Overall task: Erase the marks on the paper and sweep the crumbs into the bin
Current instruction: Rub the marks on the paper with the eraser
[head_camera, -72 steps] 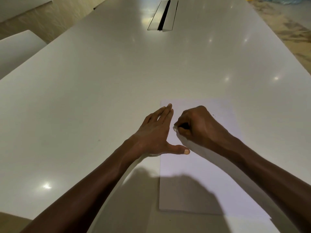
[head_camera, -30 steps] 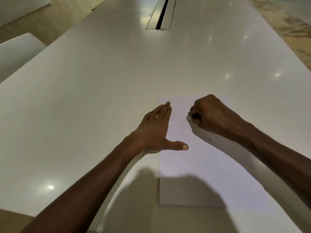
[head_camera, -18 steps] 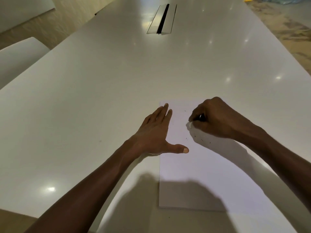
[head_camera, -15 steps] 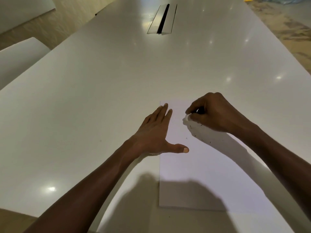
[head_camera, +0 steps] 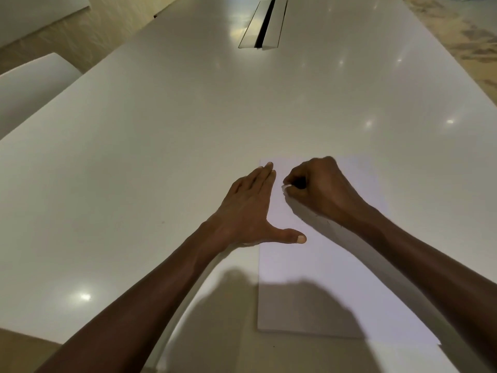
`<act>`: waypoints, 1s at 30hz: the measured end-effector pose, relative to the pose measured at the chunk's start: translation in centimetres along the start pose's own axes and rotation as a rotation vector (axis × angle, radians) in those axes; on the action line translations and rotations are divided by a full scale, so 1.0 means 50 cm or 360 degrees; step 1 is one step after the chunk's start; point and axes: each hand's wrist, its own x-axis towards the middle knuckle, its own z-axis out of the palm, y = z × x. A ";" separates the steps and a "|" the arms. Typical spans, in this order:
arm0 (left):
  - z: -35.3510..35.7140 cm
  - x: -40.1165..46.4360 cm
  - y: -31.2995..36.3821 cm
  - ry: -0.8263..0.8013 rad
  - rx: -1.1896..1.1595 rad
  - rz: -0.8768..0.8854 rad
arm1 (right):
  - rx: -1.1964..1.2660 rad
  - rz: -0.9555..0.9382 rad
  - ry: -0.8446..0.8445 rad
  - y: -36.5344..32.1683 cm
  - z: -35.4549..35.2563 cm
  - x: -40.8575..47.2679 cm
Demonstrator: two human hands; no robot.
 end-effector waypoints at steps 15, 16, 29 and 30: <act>-0.001 0.002 0.001 -0.0003 0.0016 0.0006 | 0.0019 -0.0201 -0.0001 -0.005 0.014 -0.004; -0.001 0.002 0.001 -0.0002 0.0010 0.0010 | 0.0040 -0.0192 -0.0036 -0.011 0.015 -0.021; -0.004 0.003 0.002 -0.0063 0.0022 -0.0010 | -0.0039 -0.0167 0.0057 0.039 -0.010 0.047; -0.004 0.004 0.001 -0.0069 0.0031 -0.0005 | -0.0047 -0.0189 0.0039 0.035 -0.010 0.034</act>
